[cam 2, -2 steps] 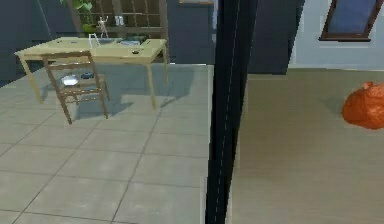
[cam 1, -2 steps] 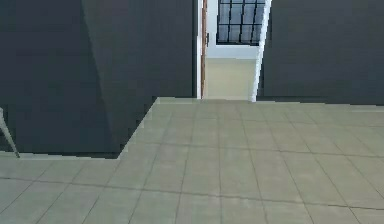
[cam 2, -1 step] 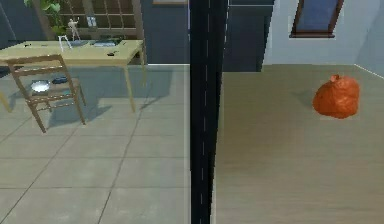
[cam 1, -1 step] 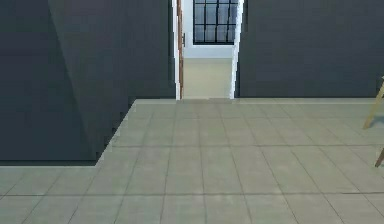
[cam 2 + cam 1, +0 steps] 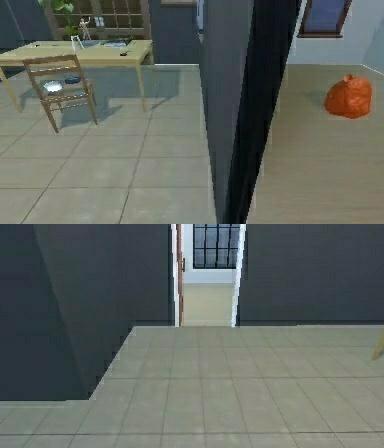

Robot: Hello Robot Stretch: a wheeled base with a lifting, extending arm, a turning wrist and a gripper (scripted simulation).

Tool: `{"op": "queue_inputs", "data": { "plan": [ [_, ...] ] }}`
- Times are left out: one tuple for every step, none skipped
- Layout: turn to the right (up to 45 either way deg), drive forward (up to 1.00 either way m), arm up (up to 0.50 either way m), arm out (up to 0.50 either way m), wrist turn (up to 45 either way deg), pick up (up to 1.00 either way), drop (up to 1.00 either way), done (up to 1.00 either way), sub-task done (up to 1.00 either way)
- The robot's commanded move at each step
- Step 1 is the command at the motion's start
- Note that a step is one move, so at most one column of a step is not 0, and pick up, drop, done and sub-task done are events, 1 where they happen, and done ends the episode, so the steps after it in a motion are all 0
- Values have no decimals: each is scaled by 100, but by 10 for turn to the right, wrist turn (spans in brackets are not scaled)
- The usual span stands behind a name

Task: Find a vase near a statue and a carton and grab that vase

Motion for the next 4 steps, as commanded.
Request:
{"op": "queue_inputs", "data": {
  "plan": [
    [30, 0, 0, 0, 0, 0, 0, 0, 0],
    [0, 100, 0, 0, 0, 0, 0, 0, 0],
    [0, 100, 0, 0, 0, 0, 0, 0, 0],
    [30, 0, 0, 0, 0, 0, 0, 0, 0]
  ]
}}
